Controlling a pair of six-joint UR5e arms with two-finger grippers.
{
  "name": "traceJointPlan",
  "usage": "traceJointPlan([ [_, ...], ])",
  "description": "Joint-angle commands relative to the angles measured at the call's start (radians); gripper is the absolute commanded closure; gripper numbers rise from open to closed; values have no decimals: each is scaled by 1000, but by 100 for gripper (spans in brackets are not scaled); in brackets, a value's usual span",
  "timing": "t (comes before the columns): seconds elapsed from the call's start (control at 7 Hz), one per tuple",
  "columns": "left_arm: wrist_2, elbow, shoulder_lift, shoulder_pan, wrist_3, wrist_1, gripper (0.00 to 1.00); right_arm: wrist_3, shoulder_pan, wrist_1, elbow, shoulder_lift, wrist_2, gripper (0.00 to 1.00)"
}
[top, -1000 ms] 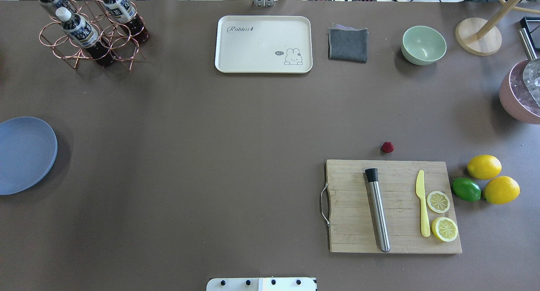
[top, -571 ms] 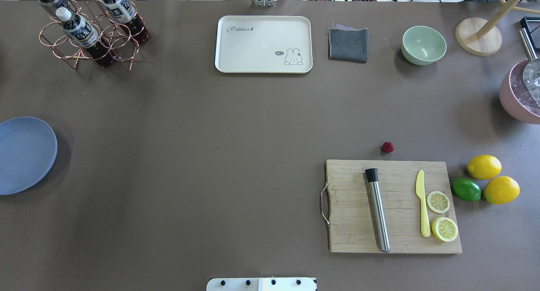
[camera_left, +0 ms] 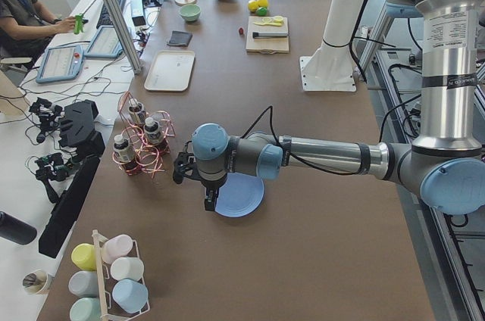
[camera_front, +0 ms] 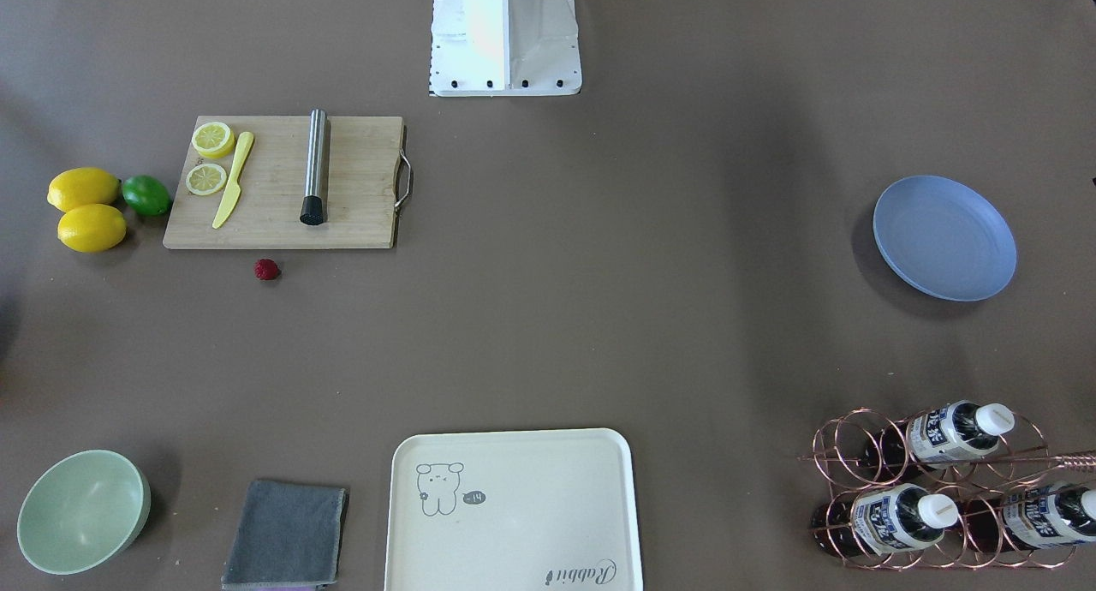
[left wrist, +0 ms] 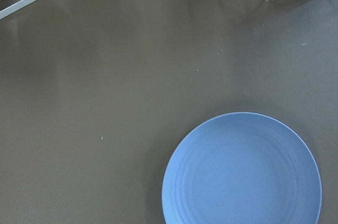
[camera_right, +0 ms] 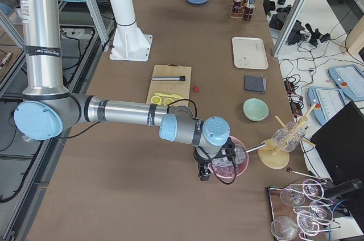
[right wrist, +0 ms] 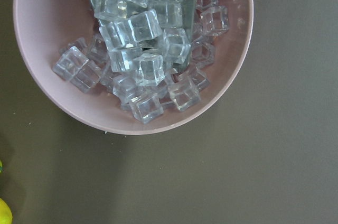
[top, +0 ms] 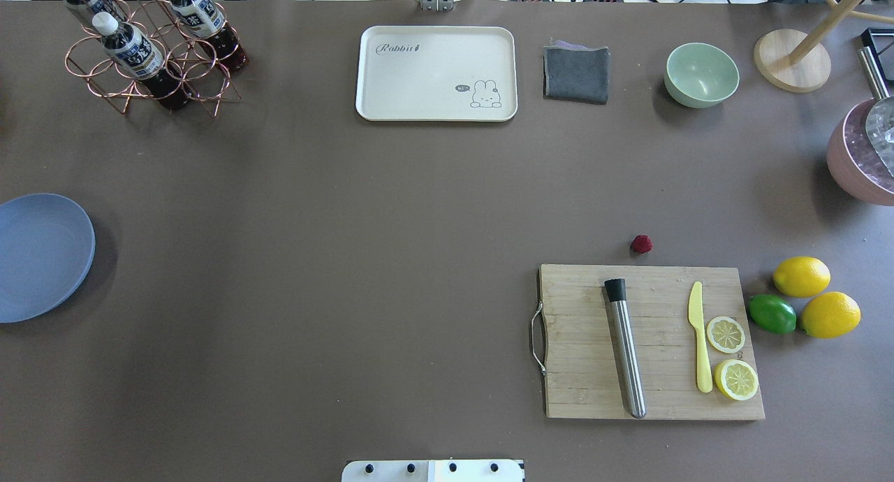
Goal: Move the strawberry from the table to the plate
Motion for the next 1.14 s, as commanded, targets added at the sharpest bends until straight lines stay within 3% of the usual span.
traceJointPlan([
  [0.0,3,20,8,7,3,-32,2,-5,-5,1,7,-1,3,0],
  [0.29,5,102,-1,20,1,-98,2,0,-7,1,7,-1,14,0],
  [0.43,21,162,-7,28,-6,-178,2,-3,-8,1,8,-1,20,0],
  [0.71,66,262,-21,117,-144,-343,2,4,-17,8,5,2,120,0],
  [1.0,72,363,-27,187,-221,-517,3,4,-22,5,-6,0,124,0],
])
